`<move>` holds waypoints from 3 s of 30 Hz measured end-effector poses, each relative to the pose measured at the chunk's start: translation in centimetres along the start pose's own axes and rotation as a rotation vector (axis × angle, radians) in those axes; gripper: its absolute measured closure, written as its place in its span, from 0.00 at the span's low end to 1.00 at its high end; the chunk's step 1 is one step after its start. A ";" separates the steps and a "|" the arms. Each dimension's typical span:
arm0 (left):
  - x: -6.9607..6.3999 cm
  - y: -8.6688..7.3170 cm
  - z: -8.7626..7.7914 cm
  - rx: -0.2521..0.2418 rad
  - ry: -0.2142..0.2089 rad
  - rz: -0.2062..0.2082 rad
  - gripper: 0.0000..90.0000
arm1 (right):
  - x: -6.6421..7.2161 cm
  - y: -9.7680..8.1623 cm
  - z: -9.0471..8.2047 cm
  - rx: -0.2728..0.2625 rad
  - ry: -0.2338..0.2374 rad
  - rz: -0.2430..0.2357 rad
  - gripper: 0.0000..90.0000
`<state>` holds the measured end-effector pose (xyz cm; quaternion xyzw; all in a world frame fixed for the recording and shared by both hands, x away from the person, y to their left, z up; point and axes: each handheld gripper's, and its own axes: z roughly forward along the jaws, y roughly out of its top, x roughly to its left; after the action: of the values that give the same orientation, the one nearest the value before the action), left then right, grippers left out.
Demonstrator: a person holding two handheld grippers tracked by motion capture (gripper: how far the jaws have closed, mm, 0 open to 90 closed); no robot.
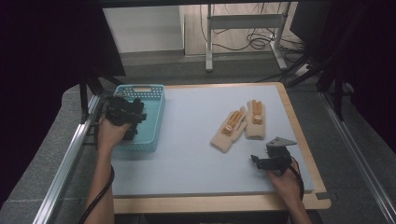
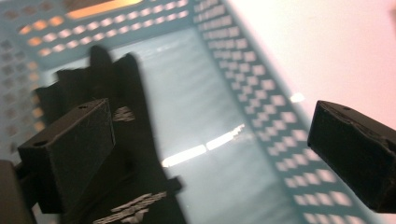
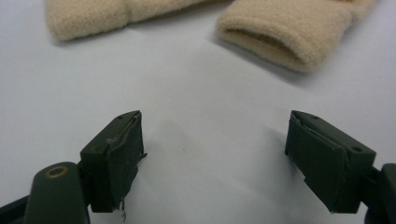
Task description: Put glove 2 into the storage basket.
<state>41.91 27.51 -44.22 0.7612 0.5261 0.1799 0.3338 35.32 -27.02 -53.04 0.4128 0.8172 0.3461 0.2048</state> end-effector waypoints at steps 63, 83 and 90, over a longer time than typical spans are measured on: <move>-15.4 -12.4 4.6 0.032 -0.165 0.212 0.00 | -0.1 0.8 -0.5 -0.014 0.010 0.022 0.47; -15.4 -12.5 4.6 0.027 -0.162 0.208 0.00 | 1.5 7.2 6.1 -0.022 0.111 0.042 0.57; -15.4 -12.5 4.6 0.026 -0.163 0.209 0.00 | 2.1 7.2 7.1 0.016 0.078 0.003 0.70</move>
<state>30.39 14.70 -55.00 0.8281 0.4176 0.1445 0.3449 42.39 -19.45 -52.63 0.4019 0.8266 0.3559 0.1689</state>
